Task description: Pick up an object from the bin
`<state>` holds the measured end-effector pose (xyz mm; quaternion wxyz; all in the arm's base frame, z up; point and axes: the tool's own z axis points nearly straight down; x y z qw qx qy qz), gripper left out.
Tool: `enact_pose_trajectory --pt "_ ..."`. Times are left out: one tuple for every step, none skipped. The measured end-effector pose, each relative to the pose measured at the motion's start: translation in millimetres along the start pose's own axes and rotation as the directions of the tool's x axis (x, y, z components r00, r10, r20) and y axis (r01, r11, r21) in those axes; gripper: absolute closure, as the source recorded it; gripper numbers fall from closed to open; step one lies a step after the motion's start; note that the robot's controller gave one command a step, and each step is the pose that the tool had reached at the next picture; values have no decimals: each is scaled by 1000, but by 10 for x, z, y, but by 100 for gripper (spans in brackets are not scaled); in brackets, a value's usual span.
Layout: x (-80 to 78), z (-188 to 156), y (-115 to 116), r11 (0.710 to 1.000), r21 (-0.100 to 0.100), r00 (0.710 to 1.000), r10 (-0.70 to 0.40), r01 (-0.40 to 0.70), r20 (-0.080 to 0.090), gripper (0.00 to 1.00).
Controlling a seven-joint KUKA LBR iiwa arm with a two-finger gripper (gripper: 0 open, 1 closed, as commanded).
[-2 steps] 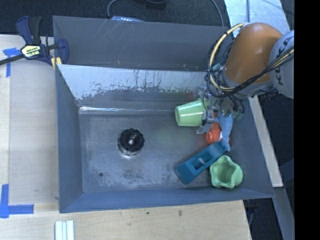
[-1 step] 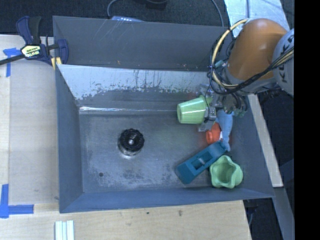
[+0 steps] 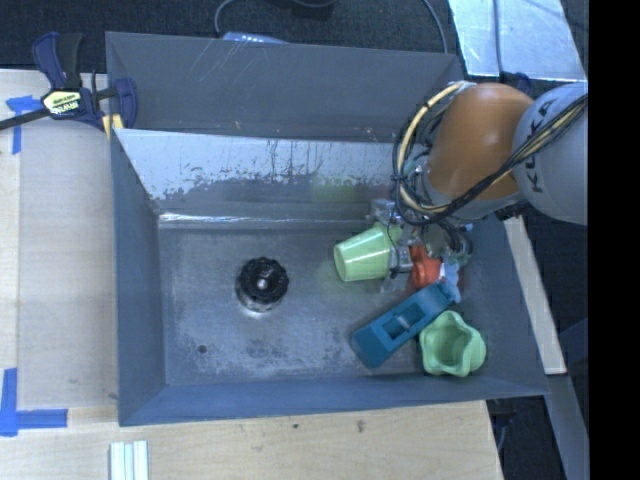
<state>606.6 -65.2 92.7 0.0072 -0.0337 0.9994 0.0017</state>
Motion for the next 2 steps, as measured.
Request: enact_pose_trajectory --pt "1 0 -3 1000 0 1000 2 -2 0 100" --pt "1 0 -4 1000 0 1000 2 -2 0 100"
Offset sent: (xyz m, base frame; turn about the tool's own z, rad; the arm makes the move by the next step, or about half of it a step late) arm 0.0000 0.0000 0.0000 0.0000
